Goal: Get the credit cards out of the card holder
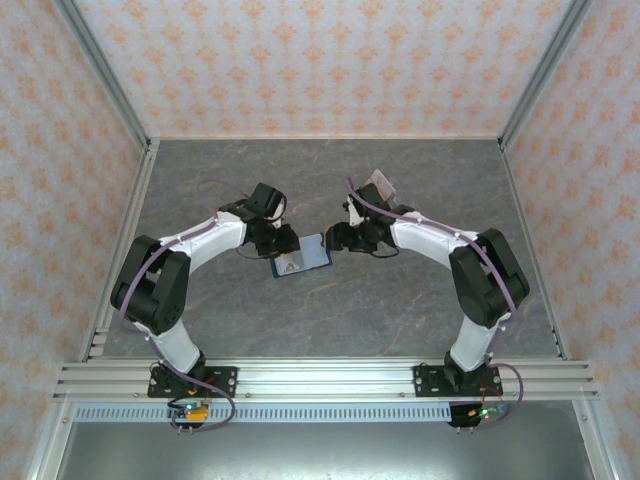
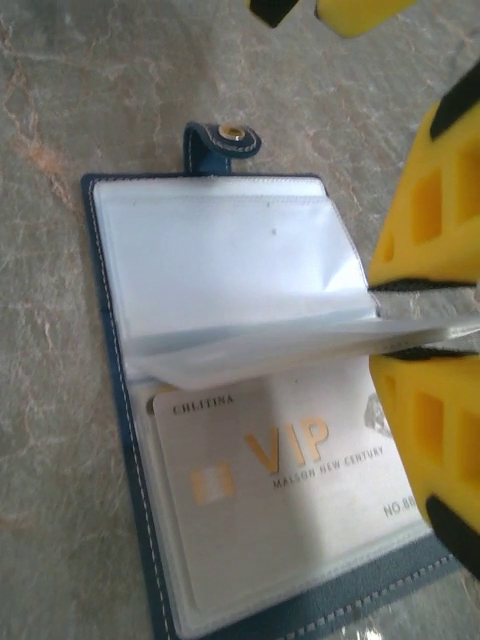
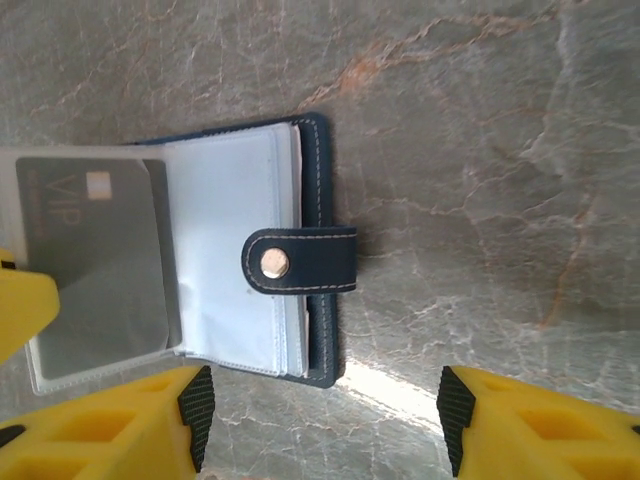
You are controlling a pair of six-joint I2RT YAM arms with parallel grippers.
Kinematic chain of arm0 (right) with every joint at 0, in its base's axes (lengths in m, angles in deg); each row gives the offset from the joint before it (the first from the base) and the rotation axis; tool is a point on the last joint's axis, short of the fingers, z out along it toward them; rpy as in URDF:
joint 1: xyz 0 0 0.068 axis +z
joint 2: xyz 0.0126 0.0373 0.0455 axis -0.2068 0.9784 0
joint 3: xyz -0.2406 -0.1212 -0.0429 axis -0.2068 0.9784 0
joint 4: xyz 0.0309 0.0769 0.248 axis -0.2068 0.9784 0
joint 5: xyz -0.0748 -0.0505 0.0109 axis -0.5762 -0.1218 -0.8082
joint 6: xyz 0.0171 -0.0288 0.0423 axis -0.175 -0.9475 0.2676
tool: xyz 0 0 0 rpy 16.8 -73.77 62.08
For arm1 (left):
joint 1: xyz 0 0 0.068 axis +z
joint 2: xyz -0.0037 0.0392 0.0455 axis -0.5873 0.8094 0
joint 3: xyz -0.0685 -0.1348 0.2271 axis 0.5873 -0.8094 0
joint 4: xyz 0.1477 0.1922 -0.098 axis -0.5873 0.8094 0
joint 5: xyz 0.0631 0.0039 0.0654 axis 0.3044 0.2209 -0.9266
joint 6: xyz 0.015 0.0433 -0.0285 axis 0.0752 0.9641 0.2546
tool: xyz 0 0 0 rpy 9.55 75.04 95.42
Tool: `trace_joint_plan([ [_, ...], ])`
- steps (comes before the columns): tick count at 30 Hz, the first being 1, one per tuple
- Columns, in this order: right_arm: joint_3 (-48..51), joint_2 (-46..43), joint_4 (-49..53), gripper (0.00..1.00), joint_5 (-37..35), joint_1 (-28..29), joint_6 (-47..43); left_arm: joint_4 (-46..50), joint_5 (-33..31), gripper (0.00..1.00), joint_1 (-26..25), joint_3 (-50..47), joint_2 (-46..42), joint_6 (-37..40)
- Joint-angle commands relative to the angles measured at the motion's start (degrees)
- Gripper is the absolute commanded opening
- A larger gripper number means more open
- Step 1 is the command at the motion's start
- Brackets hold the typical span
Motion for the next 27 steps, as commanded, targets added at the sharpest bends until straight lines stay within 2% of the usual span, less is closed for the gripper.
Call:
trace_joint_plan([
  [1,0.89,-2.34,-1.76,0.63,-4.79,-0.36,0.75,-3.14,3.93,0.32,-1.18,0.59,0.57,-1.45],
  [9,2.06,-3.55,-3.02,0.62,-6.97,-0.41,0.66,-11.36,9.42,0.51,-2.82,2.08,3.55,-7.11],
  [15,3.0,-3.85,-4.18,0.6,-7.69,-0.39,-0.15,-10.76,5.33,0.63,-1.34,1.17,1.69,-9.81],
  [21,1.78,-2.61,-4.69,0.52,-5.94,0.78,-0.6,-9.47,-0.71,0.65,2.0,-4.83,-4.29,-11.13],
  [27,-3.71,0.8,-1.65,0.44,-7.89,5.03,-1.28,-13.82,-0.98,0.63,3.87,-12.33,-9.71,-15.65],
])
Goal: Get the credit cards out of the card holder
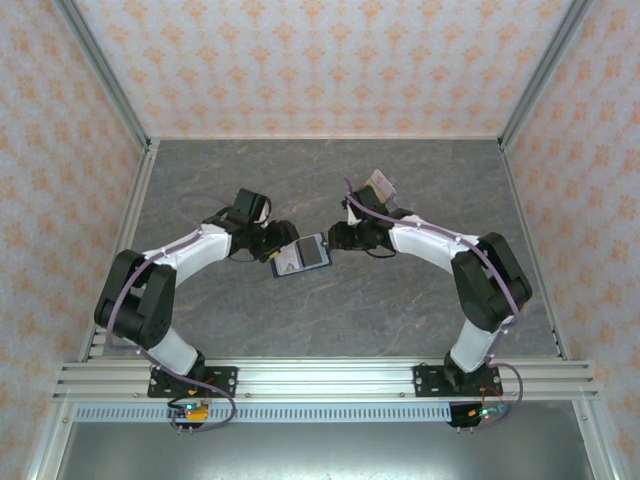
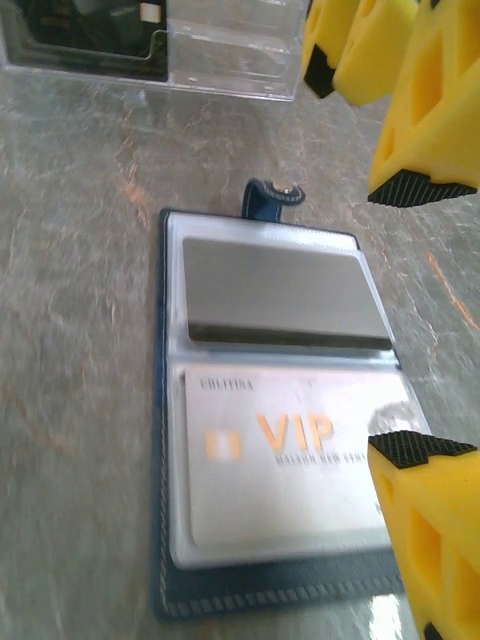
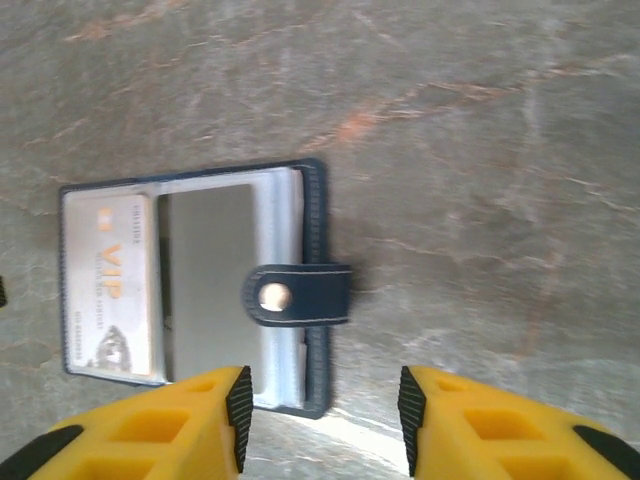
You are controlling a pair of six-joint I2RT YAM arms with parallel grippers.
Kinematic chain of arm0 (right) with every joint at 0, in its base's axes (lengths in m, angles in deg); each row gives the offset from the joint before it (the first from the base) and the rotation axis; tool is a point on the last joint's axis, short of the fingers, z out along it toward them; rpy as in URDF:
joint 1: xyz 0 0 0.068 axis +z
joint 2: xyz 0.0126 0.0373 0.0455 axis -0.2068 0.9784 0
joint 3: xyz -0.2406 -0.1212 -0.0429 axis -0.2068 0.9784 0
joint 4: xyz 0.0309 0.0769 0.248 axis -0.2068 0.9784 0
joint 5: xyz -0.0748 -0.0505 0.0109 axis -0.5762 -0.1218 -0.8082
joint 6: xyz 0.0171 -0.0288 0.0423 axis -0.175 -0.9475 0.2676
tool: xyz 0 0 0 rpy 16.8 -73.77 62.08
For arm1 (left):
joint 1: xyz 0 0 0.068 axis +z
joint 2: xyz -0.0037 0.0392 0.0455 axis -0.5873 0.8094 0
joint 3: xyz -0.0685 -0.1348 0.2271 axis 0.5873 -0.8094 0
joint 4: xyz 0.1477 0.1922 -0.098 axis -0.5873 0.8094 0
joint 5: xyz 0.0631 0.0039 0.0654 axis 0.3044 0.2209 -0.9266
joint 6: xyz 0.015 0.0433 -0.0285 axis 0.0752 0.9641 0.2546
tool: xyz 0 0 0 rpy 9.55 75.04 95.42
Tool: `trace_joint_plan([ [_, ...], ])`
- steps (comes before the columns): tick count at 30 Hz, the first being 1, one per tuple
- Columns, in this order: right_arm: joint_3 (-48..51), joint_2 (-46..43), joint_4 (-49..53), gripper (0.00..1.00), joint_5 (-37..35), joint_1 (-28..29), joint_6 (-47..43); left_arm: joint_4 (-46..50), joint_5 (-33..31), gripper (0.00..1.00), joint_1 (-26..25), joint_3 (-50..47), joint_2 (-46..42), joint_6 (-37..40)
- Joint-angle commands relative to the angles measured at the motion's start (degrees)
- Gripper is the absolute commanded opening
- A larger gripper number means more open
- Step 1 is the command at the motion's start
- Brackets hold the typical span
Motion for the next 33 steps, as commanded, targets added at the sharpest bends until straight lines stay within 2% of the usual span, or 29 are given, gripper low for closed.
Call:
trace_joint_plan([
  [1,-4.16,2.33,0.89,0.42,-0.84,2.92,-1.23,-2.56,-2.2,0.62,0.13,-2.42,-2.36,-2.85],
  [5,-6.24,5.48,1.87,0.41,0.19,4.99,-2.59,-2.87,-1.73,0.56,0.18,-2.94,-2.76,-2.66],
  [17,-7.6,9.7,4.05,0.34,3.75,5.27,-3.12,-8.08,1.84,0.45,-0.59,-2.35,2.43,-5.16],
  [33,-10.07,13.46,7.59,0.31,1.66,5.27,-2.85,-10.79,3.62,0.31,-2.53,-1.55,7.09,-5.14],
])
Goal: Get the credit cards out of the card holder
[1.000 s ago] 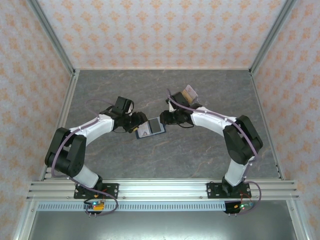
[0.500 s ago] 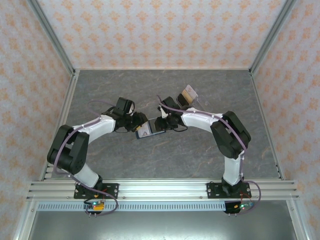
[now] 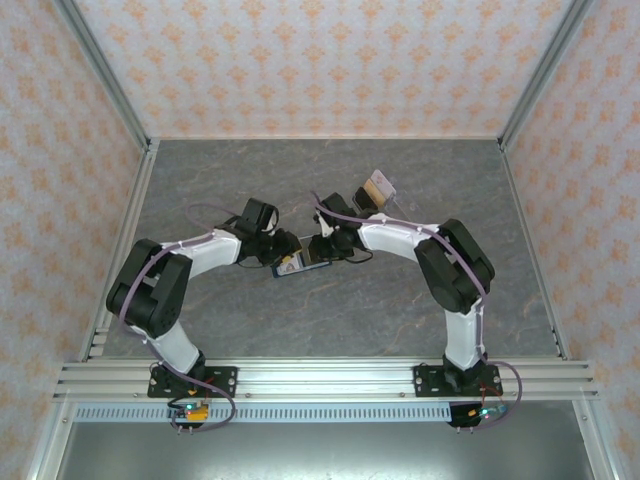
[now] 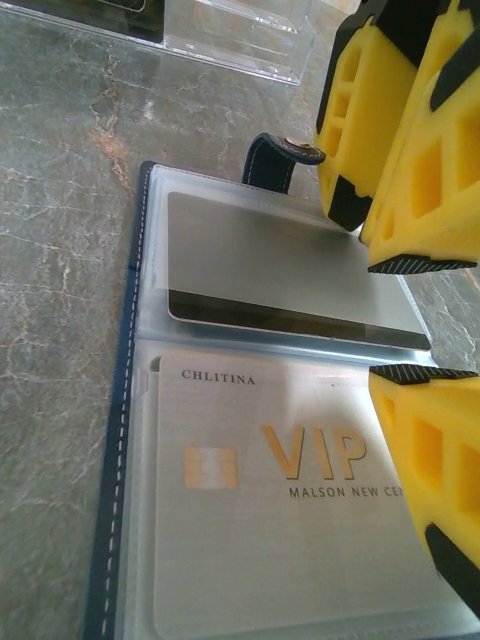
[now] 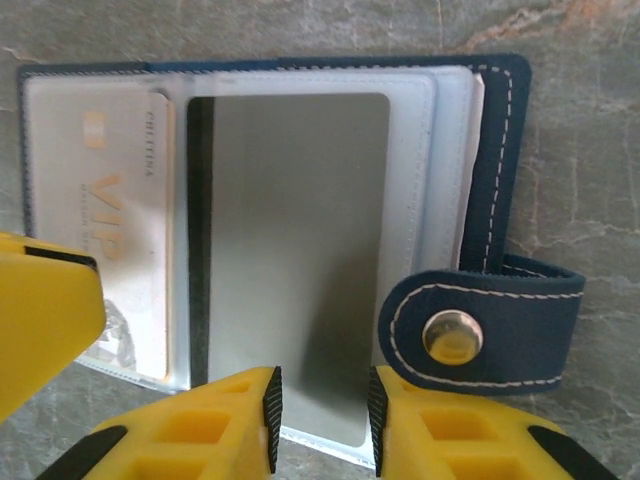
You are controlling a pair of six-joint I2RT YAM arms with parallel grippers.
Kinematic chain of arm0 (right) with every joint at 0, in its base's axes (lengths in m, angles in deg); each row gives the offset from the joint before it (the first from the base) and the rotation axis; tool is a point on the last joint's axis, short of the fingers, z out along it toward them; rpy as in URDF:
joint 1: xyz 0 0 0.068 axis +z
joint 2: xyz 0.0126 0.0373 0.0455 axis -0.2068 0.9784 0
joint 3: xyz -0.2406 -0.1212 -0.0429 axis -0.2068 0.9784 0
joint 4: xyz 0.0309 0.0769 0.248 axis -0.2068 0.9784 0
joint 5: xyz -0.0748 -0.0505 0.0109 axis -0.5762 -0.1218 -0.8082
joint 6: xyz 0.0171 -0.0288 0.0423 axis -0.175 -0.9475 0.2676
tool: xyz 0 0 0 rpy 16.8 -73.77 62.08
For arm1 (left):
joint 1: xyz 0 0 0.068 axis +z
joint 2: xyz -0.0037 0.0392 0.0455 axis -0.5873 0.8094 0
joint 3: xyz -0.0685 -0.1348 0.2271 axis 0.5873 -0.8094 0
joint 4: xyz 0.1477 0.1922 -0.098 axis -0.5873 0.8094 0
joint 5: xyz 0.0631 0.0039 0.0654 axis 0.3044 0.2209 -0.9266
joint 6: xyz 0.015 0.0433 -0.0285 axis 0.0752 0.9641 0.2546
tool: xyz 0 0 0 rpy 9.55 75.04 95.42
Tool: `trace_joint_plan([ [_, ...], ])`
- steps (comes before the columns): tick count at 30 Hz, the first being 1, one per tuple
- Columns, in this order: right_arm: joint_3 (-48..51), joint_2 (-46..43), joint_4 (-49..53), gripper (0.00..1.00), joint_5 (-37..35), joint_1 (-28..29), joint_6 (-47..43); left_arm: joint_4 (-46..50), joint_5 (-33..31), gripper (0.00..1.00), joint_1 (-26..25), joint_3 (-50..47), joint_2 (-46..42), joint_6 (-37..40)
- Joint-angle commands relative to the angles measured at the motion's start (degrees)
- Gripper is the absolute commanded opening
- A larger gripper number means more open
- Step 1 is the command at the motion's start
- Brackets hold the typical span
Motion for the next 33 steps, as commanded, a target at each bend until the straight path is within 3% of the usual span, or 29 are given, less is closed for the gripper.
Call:
trace_joint_plan([
  [1,-1.91,1.49,3.11,0.31,-1.89,0.15,-0.68,-2.4,1.08,0.31,-0.43,0.49,0.97,0.01],
  [16,-4.79,5.19,7.29,0.33,-0.47,-0.39,-0.67,-4.97,-0.04,0.29,-1.11,-1.15,2.68,3.08],
  [33,-5.11,5.88,8.07,0.26,0.61,-1.45,-0.27,-4.82,0.26,0.21,-1.07,0.05,5.9,5.03],
])
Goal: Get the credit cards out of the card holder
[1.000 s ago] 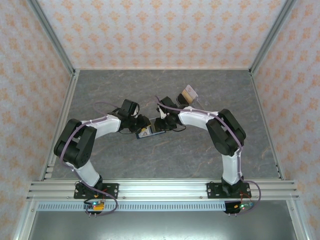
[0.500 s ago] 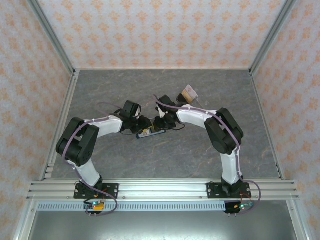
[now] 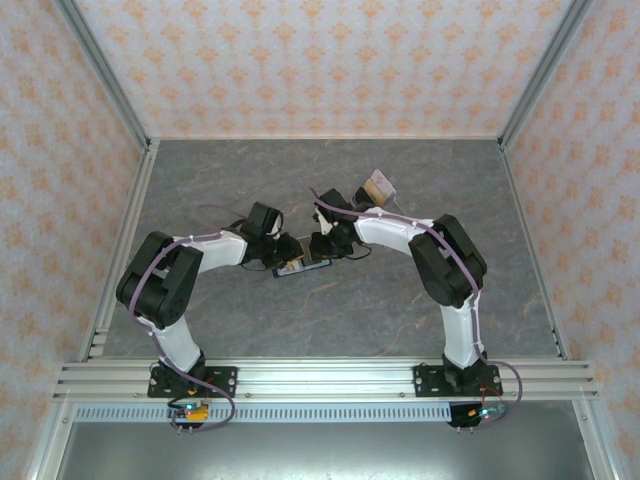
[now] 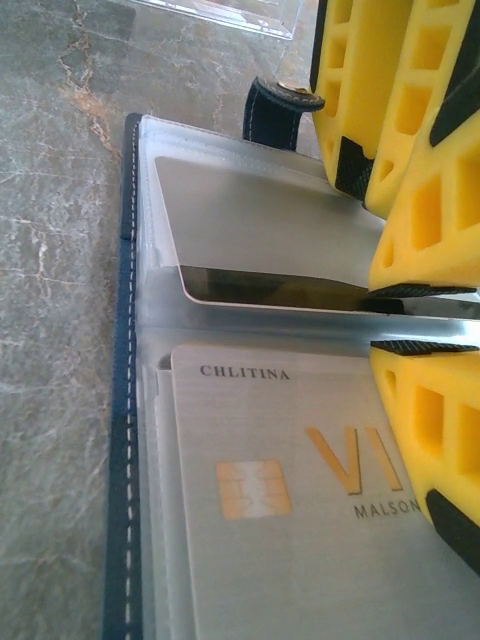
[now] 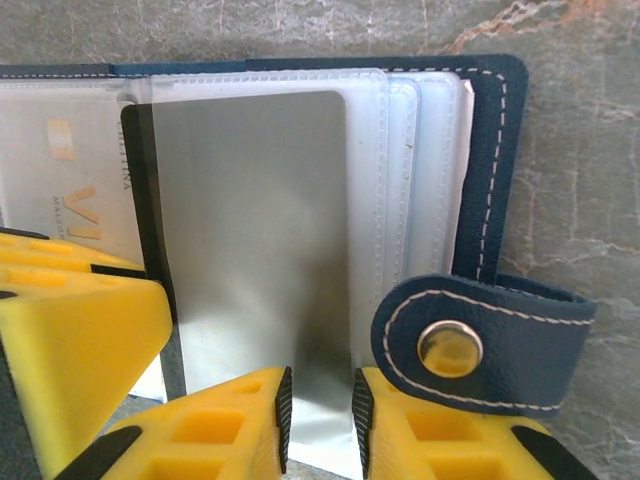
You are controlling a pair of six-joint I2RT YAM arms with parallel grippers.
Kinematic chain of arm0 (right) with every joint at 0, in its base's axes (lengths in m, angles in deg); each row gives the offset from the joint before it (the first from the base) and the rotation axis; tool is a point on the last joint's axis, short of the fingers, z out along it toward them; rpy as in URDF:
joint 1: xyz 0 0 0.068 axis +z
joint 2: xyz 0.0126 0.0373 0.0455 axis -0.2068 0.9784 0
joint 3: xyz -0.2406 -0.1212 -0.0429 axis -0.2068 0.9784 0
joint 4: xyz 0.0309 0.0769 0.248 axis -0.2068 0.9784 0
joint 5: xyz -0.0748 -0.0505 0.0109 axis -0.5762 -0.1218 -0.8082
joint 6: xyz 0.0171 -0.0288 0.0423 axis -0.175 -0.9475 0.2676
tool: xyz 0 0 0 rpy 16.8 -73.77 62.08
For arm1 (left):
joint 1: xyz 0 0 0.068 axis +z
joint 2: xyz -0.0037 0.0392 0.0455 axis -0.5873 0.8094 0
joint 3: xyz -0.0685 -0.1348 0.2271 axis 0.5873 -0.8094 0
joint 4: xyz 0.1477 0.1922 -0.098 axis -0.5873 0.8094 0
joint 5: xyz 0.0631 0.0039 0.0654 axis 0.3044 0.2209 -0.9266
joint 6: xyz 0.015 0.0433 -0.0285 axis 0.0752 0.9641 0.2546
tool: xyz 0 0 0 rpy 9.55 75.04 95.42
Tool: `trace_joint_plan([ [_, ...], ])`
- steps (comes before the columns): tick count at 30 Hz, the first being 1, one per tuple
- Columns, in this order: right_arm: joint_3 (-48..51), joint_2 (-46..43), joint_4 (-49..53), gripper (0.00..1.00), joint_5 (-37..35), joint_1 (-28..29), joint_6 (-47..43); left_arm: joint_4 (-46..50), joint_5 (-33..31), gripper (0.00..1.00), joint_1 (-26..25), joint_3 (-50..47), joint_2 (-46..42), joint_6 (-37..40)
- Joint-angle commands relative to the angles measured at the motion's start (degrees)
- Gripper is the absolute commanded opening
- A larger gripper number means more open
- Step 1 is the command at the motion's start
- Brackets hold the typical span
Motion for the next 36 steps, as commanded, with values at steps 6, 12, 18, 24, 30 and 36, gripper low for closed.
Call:
trace_joint_plan([
  [6,-0.73,2.84,3.36,0.26,-1.17,-0.38,0.16,-2.19,0.84,0.16,0.16,0.43,1.29,1.44],
  [12,-0.93,3.17,3.84,0.26,-1.5,-0.53,0.3,-2.3,1.28,0.09,0.47,0.22,0.88,0.7],
  [18,-0.94,3.26,4.28,0.25,-2.4,-0.73,0.38,-0.91,0.99,0.02,0.98,-0.49,-1.05,1.5],
  [24,-0.71,3.17,4.2,0.25,-2.76,-1.17,0.65,1.12,-0.25,0.0,1.86,-1.89,-3.07,2.38],
  [30,0.23,2.04,2.96,0.25,-1.94,-1.52,0.64,2.98,-0.48,0.0,2.82,-3.33,-5.04,3.52],
  [36,1.76,-1.6,-0.8,0.25,2.48,-1.24,1.58,2.55,0.11,0.0,2.95,-4.13,-6.03,3.49],
])
